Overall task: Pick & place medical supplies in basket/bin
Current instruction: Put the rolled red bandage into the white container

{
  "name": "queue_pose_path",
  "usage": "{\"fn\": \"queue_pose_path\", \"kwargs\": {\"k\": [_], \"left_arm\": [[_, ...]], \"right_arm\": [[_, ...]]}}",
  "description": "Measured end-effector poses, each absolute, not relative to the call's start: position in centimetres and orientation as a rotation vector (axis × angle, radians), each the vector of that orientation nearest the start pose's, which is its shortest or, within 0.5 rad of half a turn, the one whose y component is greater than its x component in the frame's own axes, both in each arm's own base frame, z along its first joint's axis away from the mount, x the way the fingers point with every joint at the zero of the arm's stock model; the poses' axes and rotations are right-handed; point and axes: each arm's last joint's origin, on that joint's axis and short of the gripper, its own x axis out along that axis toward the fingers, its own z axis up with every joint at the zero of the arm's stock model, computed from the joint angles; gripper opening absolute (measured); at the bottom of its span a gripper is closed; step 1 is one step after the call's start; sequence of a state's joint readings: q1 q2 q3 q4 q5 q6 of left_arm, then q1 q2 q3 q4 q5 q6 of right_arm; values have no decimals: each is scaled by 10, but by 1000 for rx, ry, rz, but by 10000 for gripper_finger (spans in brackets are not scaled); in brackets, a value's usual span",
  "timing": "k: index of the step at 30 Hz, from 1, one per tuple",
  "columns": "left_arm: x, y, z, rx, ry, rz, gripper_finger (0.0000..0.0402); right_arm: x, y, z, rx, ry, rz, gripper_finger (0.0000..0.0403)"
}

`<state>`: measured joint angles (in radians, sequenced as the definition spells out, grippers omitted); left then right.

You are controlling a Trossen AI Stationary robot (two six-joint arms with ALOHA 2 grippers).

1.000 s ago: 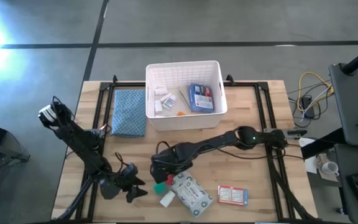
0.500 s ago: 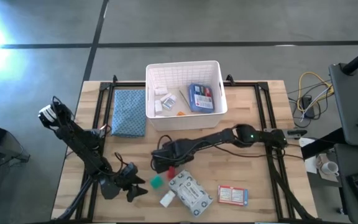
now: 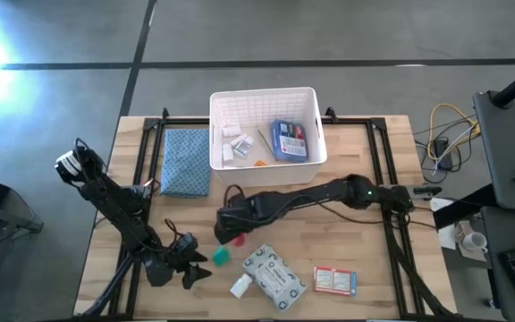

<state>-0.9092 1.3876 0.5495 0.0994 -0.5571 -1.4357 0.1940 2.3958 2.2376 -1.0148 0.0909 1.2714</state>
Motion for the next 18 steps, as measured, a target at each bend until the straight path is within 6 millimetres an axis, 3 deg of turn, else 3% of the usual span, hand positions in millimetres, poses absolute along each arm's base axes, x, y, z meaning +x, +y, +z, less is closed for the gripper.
{"fn": "queue_pose_path", "kwargs": {"k": [4, 8, 12, 18], "left_arm": [[164, -186, 158, -895, 658, 125, 301], [164, -186, 158, -896, 659, 127, 301], [164, -186, 158, -897, 658, 127, 301], [164, -186, 158, -903, 659, 126, 301]], "right_arm": [[482, 100, 275, 903, 839, -609, 95], [456, 95, 345, 804, 587, -633, 97], [422, 54, 394, 618, 446, -782, 110], [374, -23, 440, 538, 391, -967, 146]]}}
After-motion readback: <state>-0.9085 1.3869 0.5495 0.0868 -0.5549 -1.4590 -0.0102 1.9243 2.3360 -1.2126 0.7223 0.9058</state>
